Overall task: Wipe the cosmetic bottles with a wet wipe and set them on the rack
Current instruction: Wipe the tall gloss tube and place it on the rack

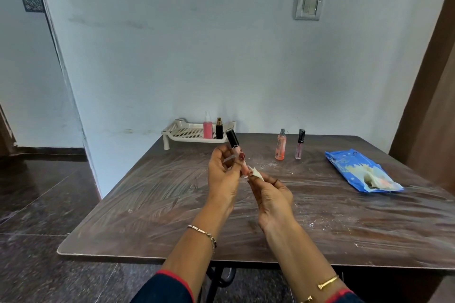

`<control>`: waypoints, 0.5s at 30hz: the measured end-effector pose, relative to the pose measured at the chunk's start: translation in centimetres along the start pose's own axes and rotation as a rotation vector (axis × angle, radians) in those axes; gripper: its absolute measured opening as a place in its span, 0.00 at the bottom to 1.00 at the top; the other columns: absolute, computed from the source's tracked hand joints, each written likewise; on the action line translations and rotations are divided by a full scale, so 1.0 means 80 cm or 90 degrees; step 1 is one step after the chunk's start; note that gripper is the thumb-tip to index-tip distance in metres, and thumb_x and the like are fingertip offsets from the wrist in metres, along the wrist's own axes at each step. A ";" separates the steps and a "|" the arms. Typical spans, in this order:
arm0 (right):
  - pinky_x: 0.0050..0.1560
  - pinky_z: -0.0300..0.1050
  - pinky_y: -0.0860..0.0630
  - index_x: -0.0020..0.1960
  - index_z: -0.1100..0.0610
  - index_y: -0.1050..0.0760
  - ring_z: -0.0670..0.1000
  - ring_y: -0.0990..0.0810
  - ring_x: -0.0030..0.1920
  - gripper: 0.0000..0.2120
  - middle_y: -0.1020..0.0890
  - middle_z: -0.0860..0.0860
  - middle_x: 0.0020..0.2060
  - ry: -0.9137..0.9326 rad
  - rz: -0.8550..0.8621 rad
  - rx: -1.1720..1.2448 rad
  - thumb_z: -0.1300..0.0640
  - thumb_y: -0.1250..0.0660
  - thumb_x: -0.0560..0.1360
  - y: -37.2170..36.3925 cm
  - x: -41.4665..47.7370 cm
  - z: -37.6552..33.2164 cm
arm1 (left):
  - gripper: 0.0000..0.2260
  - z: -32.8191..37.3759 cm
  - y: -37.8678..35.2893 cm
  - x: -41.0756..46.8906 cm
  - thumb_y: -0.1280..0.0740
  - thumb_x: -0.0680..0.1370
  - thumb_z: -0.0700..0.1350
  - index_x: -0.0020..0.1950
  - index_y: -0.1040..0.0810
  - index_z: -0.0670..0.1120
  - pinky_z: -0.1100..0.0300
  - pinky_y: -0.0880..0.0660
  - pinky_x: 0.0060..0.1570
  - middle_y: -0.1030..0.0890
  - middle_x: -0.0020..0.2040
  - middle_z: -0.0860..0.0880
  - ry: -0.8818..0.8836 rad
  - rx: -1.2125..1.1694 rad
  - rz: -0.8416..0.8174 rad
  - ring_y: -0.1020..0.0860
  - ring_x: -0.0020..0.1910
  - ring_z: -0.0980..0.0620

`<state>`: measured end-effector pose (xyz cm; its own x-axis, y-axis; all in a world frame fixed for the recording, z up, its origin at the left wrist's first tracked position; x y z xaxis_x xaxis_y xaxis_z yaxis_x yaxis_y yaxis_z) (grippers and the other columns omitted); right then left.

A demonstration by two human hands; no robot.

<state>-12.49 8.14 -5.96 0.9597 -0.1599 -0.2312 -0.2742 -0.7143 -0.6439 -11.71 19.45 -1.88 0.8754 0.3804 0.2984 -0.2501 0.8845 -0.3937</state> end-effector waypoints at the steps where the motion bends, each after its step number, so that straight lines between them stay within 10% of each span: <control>1: 0.52 0.43 0.21 0.39 0.61 0.24 0.52 0.18 0.42 0.11 0.18 0.57 0.38 0.008 -0.003 -0.008 0.75 0.28 0.65 -0.003 0.002 -0.001 | 0.08 0.000 0.002 0.005 0.32 0.75 0.34 0.51 0.24 0.46 0.59 0.21 0.39 0.21 0.39 0.51 0.005 -0.003 0.007 0.21 0.31 0.61; 7: 0.51 0.42 0.21 0.39 0.60 0.24 0.52 0.17 0.42 0.12 0.17 0.59 0.42 0.056 -0.031 -0.063 0.72 0.25 0.64 -0.029 0.033 -0.012 | 0.12 -0.004 0.036 0.063 0.28 0.73 0.37 0.55 0.23 0.43 0.48 0.19 0.48 0.18 0.48 0.45 0.053 0.037 0.100 0.19 0.51 0.46; 15: 0.50 0.42 0.20 0.40 0.60 0.24 0.53 0.17 0.46 0.08 0.17 0.56 0.40 -0.002 -0.088 -0.109 0.65 0.25 0.68 -0.073 0.102 -0.004 | 0.11 0.019 0.104 0.209 0.26 0.71 0.42 0.48 0.25 0.47 0.50 0.20 0.50 0.18 0.47 0.46 -0.011 0.230 0.205 0.19 0.48 0.47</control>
<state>-3.01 10.79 -3.86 0.9871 -0.0511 -0.1515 -0.1255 -0.8347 -0.5363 0.22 33.60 1.12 0.7234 0.6524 0.2259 -0.6382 0.7567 -0.1419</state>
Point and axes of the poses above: each hand's wrist, its own x-axis towards the middle knuckle, its own y-axis out of the back of the hand, z = x × y, the point moved 6 cm from there along x, towards the middle knuckle
